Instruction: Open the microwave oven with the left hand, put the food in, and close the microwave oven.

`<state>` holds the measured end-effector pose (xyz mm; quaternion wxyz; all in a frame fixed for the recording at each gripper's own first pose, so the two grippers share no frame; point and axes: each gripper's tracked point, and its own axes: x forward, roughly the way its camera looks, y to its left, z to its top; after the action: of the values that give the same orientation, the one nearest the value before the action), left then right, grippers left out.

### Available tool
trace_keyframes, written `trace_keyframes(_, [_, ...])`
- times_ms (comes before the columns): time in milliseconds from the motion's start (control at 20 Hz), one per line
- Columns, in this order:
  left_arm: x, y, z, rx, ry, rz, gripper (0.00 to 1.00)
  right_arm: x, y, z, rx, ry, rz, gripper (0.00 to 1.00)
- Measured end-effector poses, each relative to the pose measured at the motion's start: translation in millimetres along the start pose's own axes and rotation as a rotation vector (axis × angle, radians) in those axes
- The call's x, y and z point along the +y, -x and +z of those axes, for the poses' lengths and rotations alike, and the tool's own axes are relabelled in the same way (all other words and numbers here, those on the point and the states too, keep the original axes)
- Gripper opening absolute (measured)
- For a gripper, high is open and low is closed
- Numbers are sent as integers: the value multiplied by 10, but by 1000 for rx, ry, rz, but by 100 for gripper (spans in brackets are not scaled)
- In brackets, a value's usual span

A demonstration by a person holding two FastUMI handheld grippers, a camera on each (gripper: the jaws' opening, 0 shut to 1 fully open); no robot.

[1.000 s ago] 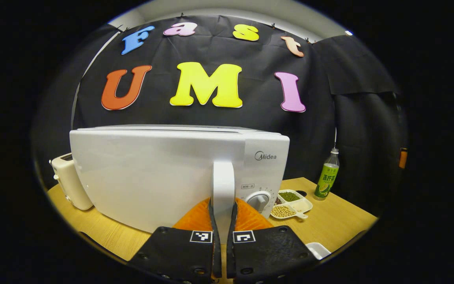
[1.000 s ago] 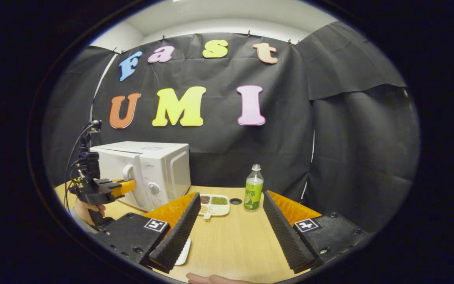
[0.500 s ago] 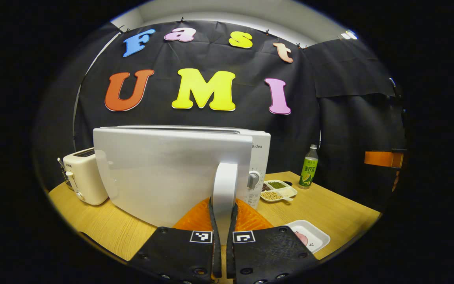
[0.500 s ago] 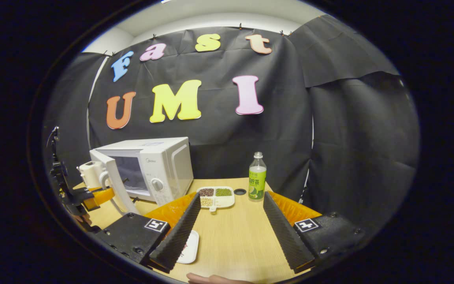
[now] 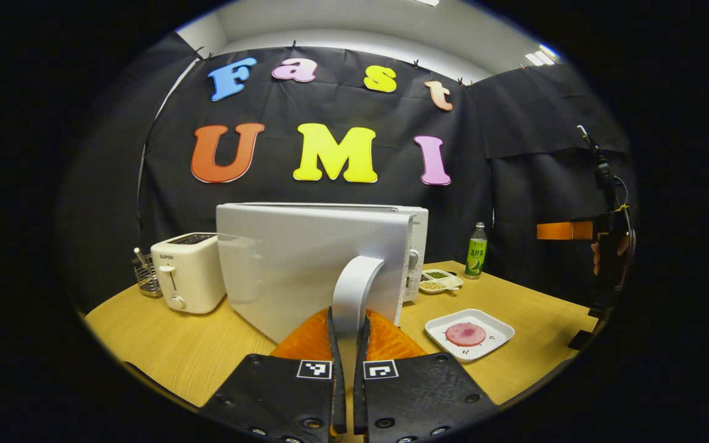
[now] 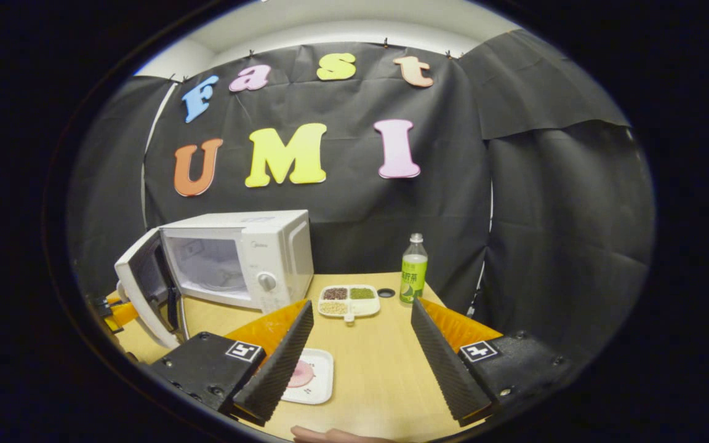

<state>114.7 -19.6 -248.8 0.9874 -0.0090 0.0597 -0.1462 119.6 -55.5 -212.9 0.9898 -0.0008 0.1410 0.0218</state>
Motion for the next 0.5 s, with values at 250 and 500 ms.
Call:
trace_keyframes(250, [318, 310, -7, -22, -23, -73, 4, 421, 198, 63, -15, 25, 31, 95])
trace_keyframes(500, [629, 549, -13, -41, -28, -233, 4, 765, 325, 155, -32, 42, 57, 95])
